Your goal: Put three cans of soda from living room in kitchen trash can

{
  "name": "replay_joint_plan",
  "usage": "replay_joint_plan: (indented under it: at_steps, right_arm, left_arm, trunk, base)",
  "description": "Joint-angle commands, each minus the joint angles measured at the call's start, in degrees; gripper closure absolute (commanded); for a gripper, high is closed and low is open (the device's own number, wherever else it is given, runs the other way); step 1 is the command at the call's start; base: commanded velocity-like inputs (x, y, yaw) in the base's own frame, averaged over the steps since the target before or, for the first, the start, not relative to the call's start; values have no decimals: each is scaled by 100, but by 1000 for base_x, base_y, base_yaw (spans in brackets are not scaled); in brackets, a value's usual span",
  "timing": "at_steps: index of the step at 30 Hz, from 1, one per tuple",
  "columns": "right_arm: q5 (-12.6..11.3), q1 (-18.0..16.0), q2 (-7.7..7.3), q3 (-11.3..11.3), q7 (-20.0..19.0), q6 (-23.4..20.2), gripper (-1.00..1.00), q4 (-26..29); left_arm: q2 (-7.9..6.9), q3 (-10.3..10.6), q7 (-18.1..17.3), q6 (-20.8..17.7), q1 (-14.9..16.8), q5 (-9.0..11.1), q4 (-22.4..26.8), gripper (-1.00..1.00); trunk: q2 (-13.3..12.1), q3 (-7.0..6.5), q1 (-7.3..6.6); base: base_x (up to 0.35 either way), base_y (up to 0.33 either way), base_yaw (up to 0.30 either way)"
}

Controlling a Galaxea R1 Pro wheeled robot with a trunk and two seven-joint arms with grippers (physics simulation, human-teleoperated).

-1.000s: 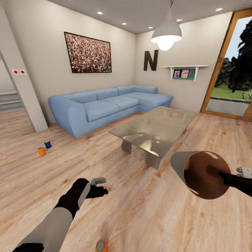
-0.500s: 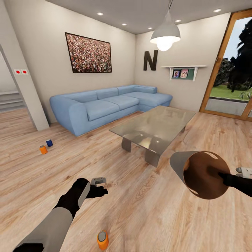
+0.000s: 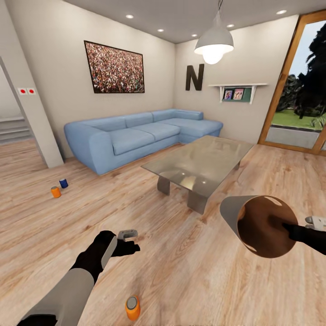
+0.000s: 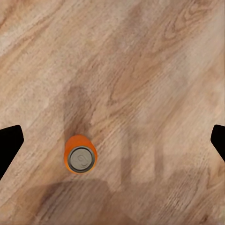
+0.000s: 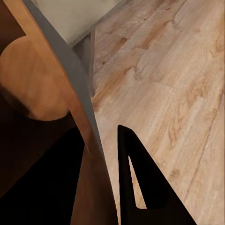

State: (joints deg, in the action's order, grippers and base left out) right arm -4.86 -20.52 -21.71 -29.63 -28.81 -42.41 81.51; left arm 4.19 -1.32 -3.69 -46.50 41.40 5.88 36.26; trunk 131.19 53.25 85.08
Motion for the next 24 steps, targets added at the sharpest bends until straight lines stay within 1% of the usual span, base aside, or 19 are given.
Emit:
replay_joint_plan:
  at_steps: [1,6,8,9,10,12,24]
  right_arm:
    - [-122,-4,0,-6,-32,-19,100,5]
    - [-127,-9,-9,-9,-36,-23,100,13]
    - [-134,-10,-4,-19,-46,-23,100,138]
    - [-135,-8,0,-28,-80,-19,100,237]
    - [-132,-5,7,-38,-250,-15,100,377]
    - [-130,-5,8,-40,-319,-14,100,411]
    - [-124,-4,10,-51,-352,-13,100,426]
  left_arm:
    - [1,0,0,0,0,-2,-2,-100]
    - [3,0,0,1,0,-8,-5,-100]
    - [3,0,-2,1,0,-8,-5,-100]
    - [3,0,-4,1,0,-10,-5,-100]
    - [8,0,-7,1,0,-9,-5,-100]
    - [11,0,-9,1,0,-12,-5,-100]
    - [12,0,-25,-4,0,-17,-8,-100]
  trunk:
    - [42,17,22]
    - [243,107,132]
    - [323,143,176]
    - [363,161,198]
    - [403,179,220]
    - [483,215,264]
    - [965,430,527]
  base:
    - [0,0,0]
    - [0,0,0]
    - [0,0,0]
    - [0,0,0]
    - [0,0,0]
    - [0,0,0]
    - [0,0,0]
